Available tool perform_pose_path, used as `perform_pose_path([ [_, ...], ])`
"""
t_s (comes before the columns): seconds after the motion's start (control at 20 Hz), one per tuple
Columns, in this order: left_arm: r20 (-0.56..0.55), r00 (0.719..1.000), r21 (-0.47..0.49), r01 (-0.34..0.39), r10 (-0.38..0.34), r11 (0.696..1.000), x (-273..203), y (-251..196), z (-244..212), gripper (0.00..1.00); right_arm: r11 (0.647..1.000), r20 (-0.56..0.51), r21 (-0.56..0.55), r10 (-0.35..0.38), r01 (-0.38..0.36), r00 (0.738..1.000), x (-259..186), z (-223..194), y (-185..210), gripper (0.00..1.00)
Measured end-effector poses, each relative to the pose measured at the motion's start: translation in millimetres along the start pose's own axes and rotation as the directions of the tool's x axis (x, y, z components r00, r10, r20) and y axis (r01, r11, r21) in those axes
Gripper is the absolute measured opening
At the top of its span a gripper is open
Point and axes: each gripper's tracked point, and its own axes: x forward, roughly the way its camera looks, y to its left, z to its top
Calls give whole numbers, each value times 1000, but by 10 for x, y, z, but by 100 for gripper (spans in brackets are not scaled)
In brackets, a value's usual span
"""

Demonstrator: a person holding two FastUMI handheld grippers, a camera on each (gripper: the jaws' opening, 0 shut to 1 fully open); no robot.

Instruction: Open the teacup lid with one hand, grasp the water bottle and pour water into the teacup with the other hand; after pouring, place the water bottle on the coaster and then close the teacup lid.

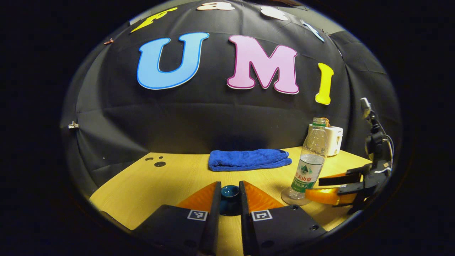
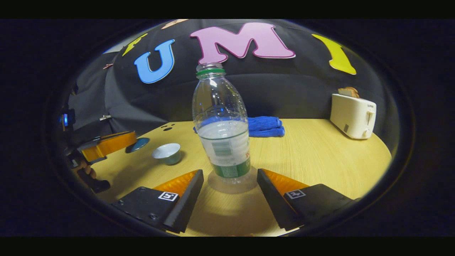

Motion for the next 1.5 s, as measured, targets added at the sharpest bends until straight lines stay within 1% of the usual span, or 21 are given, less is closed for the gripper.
perform_pose_path([
  [0.1, 5, 1000, 7, 6, -6, 1000, 148, -29, -37, 27, 999, 16, 8, -37, 37, 999, -143, 8, -69, 93],
  [0.15, 3, 1000, 12, 9, -9, 1000, 212, -38, -79, 30, 998, 26, 12, -56, 56, 998, -196, 28, -110, 93],
  [0.2, -2, 1000, 16, 10, -10, 1000, 268, -48, -120, 31, 997, 35, 11, -71, 71, 997, -248, 45, -157, 93],
  [0.25, -10, 1000, 19, 12, -12, 1000, 317, -56, -166, 30, 996, 41, 6, -89, 89, 995, -289, 72, -211, 94],
  [0.3, -17, 1000, 18, 12, -11, 1000, 354, -60, -205, 27, 995, 45, 6, -103, 103, 994, -325, 92, -265, 93],
  [0.4, -22, 1000, 19, 11, -10, 1000, 421, -64, -254, 30, 993, 47, 18, -121, 120, 992, -384, 120, -350, 93],
  [0.65, -37, 999, 35, 16, -15, 999, 519, -83, -352, 31, 990, 41, 40, -138, 136, 990, -414, 145, -433, 93],
  [0.7, -41, 999, 44, 16, -14, 999, 527, -88, -363, 27, 990, 48, 42, -137, 135, 989, -413, 163, -430, 93],
  [0.75, -41, 999, 53, 18, -16, 998, 538, -94, -358, 31, 991, 53, 43, -132, 130, 990, -409, 186, -415, 93],
  [0.8, -44, 999, 61, 23, -20, 998, 545, -112, -358, 31, 991, 57, 44, -130, 128, 990, -417, 195, -410, 93],
  [0.85, -49, 999, 71, 21, -18, 997, 544, -117, -372, 29, 991, 59, 43, -130, 128, 990, -407, 209, -406, 93],
  [0.9, -49, 999, 77, 13, -10, 997, 543, -109, -379, 33, 991, 57, 41, -129, 127, 990, -410, 215, -406, 93],
  [1.0, -51, 999, 80, 8, -4, 997, 539, -105, -376, 35, 991, 61, 39, -127, 125, 990, -423, 245, -408, 93],
  [1.05, -50, 999, 81, 4, 0, 997, 534, -105, -374, 45, 991, 65, 37, -127, 125, 990, -433, 267, -407, 93],
  [1.1, -50, 999, 78, 3, 1, 997, 533, -101, -378, 40, 991, 69, 35, -128, 126, 989, -449, 285, -413, 93],
  [1.2, -54, 999, 76, 6, -2, 997, 506, -112, -356, 55, 991, 72, 36, -129, 126, 989, -490, 332, -406, 93],
  [1.25, -54, 999, 78, 5, -1, 997, 472, -108, -333, 66, 991, 76, 36, -130, 128, 989, -519, 374, -397, 93],
  [1.3, -49, 999, 81, 3, 1, 997, 424, -100, -272, 71, 991, 82, 33, -130, 128, 988, -556, 437, -383, 93],
  [1.35, -47, 999, 75, 5, -1, 997, 345, -100, -205, 81, 991, 87, 29, -133, 131, 987, -601, 518, -358, 93],
  [1.45, -50, 999, 34, 13, -11, 999, 183, -127, -45, 89, 991, 100, 27, -136, 134, 986, -697, 706, -304, 93],
  [1.5, -52, 999, 7, 16, -15, 1000, 77, -145, 60, 90, 990, 109, 28, -138, 135, 984, -763, 812, -263, 93],
])
